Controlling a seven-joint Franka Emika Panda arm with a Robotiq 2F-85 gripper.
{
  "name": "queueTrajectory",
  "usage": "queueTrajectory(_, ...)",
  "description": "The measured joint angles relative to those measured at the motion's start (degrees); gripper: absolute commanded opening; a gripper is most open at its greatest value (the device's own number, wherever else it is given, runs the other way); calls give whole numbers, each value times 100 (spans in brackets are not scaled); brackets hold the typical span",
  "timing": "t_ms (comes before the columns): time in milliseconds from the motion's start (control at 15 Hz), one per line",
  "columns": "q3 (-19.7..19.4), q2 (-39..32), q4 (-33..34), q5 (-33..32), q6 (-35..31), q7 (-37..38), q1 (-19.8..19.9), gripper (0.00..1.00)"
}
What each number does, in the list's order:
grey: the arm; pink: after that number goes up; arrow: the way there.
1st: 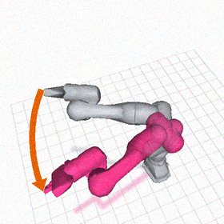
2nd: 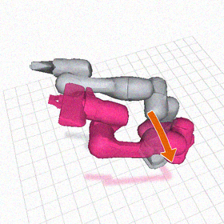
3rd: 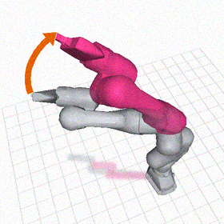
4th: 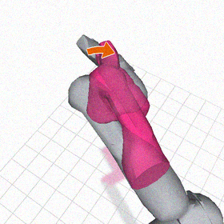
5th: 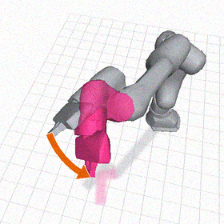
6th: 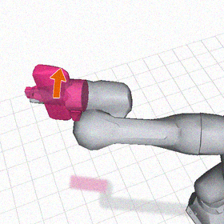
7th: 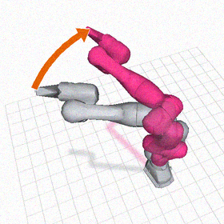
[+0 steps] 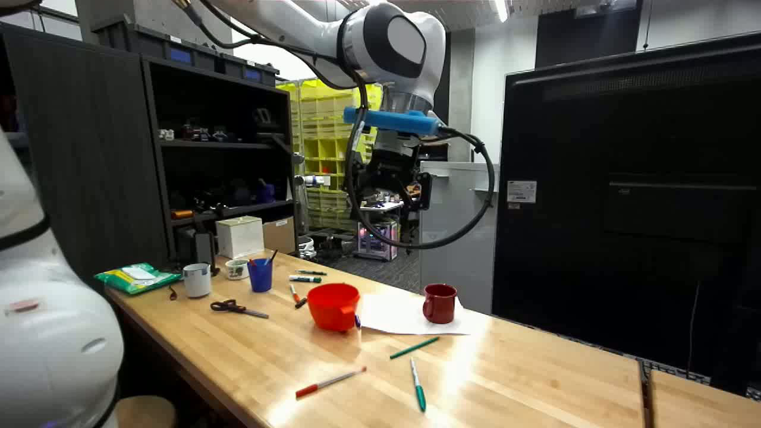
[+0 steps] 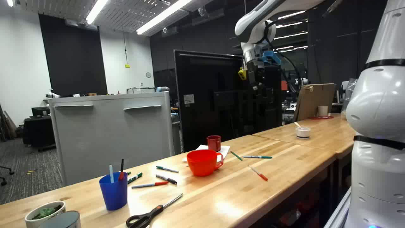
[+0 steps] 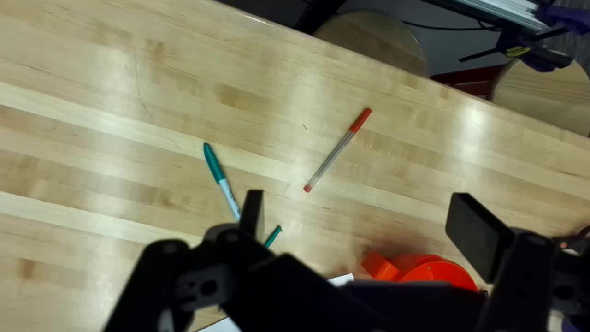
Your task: Put the orange pen inside the blue cup
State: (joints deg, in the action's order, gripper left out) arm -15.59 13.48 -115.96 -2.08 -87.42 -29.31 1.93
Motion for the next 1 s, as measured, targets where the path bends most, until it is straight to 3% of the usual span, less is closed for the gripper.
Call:
queueTrajectory(667, 11, -3, 1, 2, -3, 0, 11, 100)
queueTrajectory(1000, 508, -173, -15, -513, -5, -173, -63, 100)
